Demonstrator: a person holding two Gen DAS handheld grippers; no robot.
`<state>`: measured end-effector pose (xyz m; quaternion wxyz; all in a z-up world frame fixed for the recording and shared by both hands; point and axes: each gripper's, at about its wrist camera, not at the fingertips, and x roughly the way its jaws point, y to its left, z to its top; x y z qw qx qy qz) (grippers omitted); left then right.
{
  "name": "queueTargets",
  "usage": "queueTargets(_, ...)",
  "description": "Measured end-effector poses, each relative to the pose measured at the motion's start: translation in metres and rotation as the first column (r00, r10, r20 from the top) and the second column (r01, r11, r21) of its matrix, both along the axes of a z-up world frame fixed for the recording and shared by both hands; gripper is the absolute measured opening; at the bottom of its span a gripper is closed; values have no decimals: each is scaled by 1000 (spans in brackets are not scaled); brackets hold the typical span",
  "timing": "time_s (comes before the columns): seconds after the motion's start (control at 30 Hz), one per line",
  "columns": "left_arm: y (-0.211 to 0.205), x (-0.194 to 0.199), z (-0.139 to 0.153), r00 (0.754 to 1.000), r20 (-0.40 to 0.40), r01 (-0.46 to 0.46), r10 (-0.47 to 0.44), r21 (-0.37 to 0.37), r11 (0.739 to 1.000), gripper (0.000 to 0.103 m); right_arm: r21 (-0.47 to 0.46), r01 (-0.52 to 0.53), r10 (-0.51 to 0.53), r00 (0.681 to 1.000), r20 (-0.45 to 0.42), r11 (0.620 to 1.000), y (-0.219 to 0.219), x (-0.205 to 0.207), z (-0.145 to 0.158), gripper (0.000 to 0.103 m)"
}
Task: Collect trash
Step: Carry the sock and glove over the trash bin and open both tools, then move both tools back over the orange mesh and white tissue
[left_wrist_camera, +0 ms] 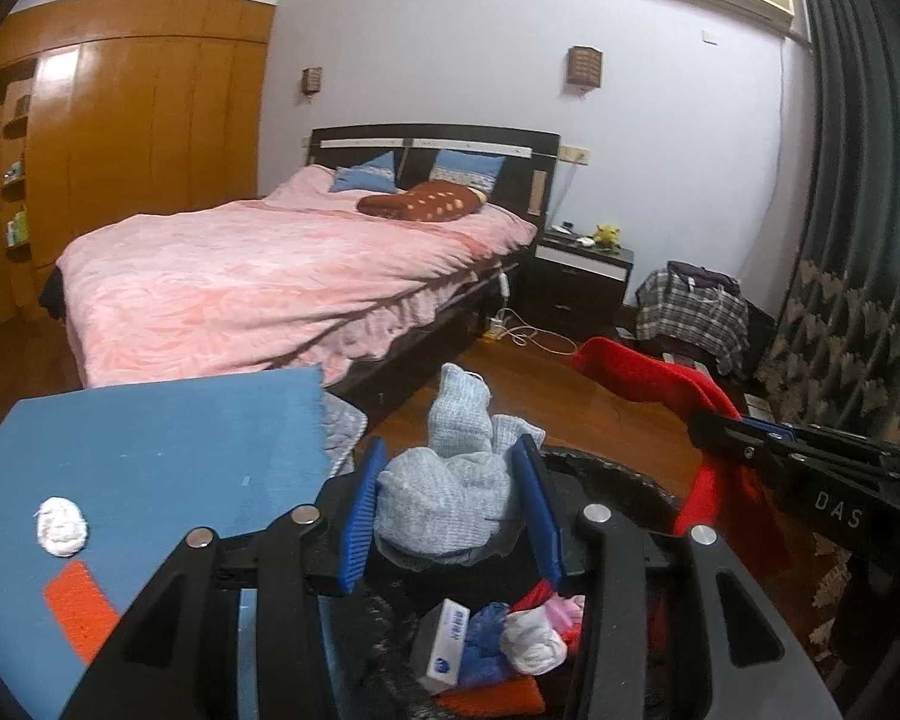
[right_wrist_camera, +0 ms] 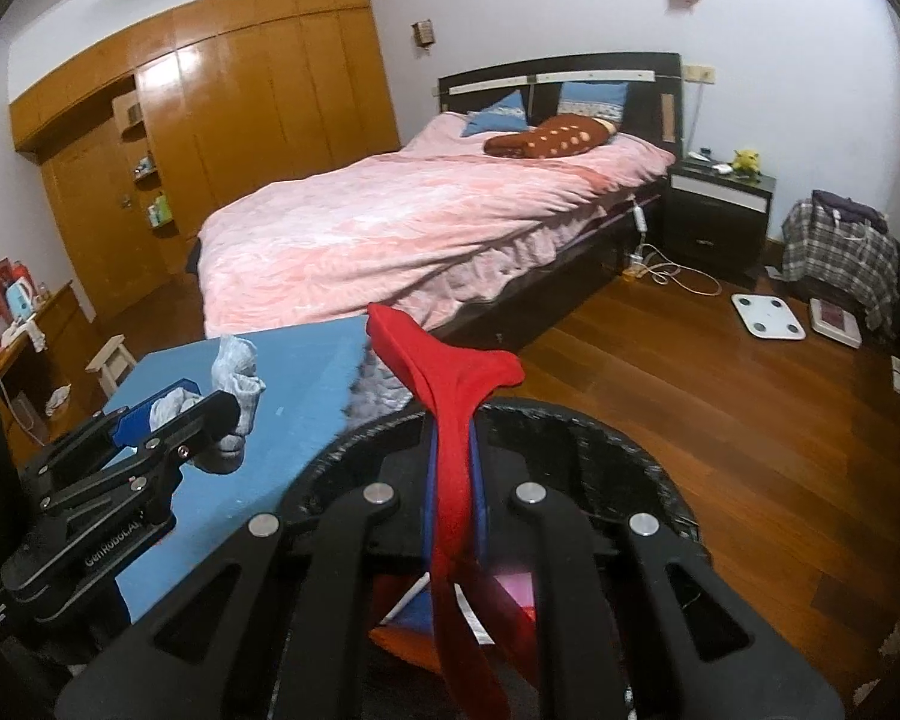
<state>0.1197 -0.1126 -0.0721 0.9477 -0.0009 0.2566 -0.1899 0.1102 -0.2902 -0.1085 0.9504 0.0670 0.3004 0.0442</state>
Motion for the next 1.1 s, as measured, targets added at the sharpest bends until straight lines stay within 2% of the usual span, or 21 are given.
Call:
queueTargets(0.27,-25,5,-9,999,-10,45,-45,20,999,43,-7,40,-40,999,-21,999,-19,0,-10,9)
queueTargets(0.7,-39,18,-25,996,-52,74,-72,41,996,45,-11,59,-60,995,-74,998,-30,6,-34,13)
queueTargets(0.77,-39,19,-27,995,-61,78,-76,36,996,50,-15,63,-65,995,-82,998,-32,7,-36,25)
queueTargets(0.83,-34,22,-28,995,-69,78,-76,19,997,67,-29,78,-81,993,-87,997,-33,8,-38,39)
queueTargets(0.9,-28,23,-27,996,-69,64,-63,10,998,69,-30,89,-91,992,-84,996,-34,6,-38,45)
queueTargets(0.97,-23,22,-27,997,-63,55,-55,8,998,70,-40,104,-107,992,-70,994,-35,3,-37,67)
queueTargets(1.0,-19,22,-25,997,-56,46,-45,11,999,72,-40,111,-113,992,-57,993,-34,1,-36,73)
queueTargets(1.07,-10,19,-22,999,-40,27,-26,20,999,78,-42,118,-119,992,-29,992,-34,-3,-33,93)
queueTargets(1.1,-4,17,-20,1000,-29,11,-10,27,1000,82,-44,120,-121,993,-9,992,-32,-6,-30,94)
